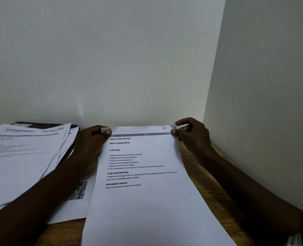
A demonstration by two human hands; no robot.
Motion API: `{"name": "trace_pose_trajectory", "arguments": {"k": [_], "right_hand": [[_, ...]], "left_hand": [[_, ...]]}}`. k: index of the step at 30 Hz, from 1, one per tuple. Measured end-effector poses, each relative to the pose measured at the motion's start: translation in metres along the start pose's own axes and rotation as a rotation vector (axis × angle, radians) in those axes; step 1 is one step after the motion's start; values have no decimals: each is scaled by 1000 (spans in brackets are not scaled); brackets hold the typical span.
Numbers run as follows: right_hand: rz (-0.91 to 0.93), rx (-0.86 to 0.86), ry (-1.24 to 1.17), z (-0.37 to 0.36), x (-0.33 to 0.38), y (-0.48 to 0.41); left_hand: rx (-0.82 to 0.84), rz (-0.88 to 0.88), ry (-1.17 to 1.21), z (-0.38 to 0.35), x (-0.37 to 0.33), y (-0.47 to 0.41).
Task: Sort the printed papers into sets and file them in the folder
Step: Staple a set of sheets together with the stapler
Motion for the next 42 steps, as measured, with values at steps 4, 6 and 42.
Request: {"name": "trace_pose_trajectory", "arguments": {"k": [4, 6, 42], "right_hand": [[91, -31, 60, 1, 8, 3], [120, -24, 84, -2, 11, 4], [125, -11, 21, -11, 13, 14]], "left_hand": [[-28, -38, -31, 3, -3, -2], [-49, -54, -64, 6, -3, -3], [-137, -237, -125, 17, -15, -11]]}}
Point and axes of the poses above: each hand's wrist, its own y-axis away from the middle knuckle, its own z-axis out of the back of the hand, x = y × z, the point moved 7 cm from there along -y, towards the middle knuckle, and after that the axes turned 3 degrees about z, right-handed, at the moved point
